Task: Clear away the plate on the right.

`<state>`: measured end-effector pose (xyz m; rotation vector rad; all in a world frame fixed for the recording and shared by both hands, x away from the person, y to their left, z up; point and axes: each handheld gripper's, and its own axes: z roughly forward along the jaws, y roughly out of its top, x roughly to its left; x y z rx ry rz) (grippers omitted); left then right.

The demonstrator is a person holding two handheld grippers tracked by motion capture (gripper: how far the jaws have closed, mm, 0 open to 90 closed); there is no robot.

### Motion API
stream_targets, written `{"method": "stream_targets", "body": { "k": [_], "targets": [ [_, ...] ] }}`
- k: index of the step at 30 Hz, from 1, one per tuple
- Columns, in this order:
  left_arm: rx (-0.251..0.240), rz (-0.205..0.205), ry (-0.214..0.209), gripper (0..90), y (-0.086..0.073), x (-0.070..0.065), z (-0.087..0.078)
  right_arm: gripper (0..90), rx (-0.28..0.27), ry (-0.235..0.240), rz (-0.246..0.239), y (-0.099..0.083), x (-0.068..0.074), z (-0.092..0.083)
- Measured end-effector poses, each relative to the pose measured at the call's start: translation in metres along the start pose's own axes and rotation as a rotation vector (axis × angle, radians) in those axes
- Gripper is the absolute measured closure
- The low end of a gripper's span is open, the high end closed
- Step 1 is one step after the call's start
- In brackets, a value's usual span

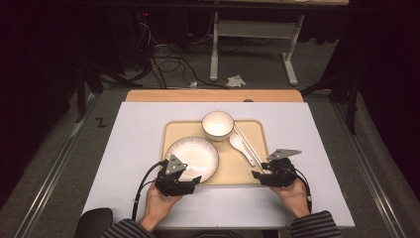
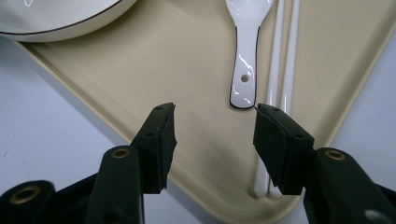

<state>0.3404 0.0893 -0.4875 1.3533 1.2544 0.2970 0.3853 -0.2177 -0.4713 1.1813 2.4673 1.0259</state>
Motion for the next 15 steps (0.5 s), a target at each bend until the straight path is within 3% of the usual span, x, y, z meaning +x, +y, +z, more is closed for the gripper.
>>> {"method": "stream_targets", "body": {
  "k": [15],
  "targets": [
    [0.01, 0.008, -0.003, 35.1, -0.0062, 0.0012, -0.0027, 47.7, 0.037, -0.022, -0.039, -0.0042, 0.0044, 0.0052]
  ]
}}
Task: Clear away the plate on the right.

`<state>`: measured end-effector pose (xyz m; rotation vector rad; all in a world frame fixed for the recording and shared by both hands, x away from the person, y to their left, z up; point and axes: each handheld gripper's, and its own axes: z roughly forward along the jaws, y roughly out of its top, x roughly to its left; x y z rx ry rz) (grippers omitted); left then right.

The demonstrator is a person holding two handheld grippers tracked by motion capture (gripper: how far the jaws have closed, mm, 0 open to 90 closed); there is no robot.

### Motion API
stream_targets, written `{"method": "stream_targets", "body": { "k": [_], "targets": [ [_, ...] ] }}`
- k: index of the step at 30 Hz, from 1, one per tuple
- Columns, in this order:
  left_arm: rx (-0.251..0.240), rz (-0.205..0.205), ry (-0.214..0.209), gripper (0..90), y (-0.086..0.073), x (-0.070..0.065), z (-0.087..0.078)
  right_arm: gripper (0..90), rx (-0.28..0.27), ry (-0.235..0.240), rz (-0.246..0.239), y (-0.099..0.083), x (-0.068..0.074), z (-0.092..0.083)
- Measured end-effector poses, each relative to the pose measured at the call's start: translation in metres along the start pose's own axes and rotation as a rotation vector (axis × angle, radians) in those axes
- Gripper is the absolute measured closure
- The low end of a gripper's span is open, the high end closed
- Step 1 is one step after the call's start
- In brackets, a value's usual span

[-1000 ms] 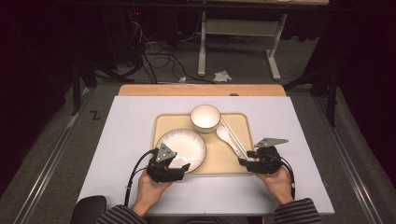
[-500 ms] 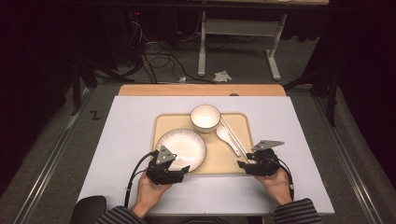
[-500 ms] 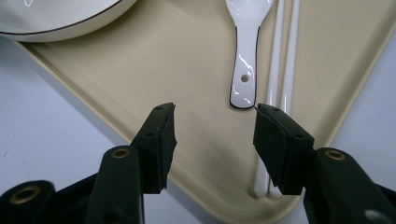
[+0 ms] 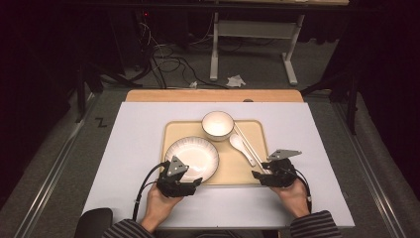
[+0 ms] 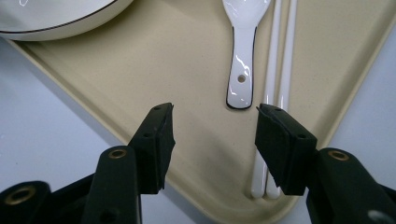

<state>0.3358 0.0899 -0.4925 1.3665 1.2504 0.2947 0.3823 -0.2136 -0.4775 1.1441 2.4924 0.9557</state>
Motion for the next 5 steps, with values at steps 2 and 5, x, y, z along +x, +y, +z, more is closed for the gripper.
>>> {"method": "stream_targets", "body": {
  "k": [2, 5],
  "targets": [
    [-0.002, 0.0, -0.004, 35.1, -0.0008, -0.0008, -0.0001, 47.2, 0.011, 0.004, 0.004, -0.0008, 0.0007, 0.0011],
    [0.002, -0.001, -0.012, 35.0, -0.0011, -0.0011, -0.0003, 45.3, 0.003, 0.001, -0.015, -0.0011, 0.0011, 0.0027]
  ]
}}
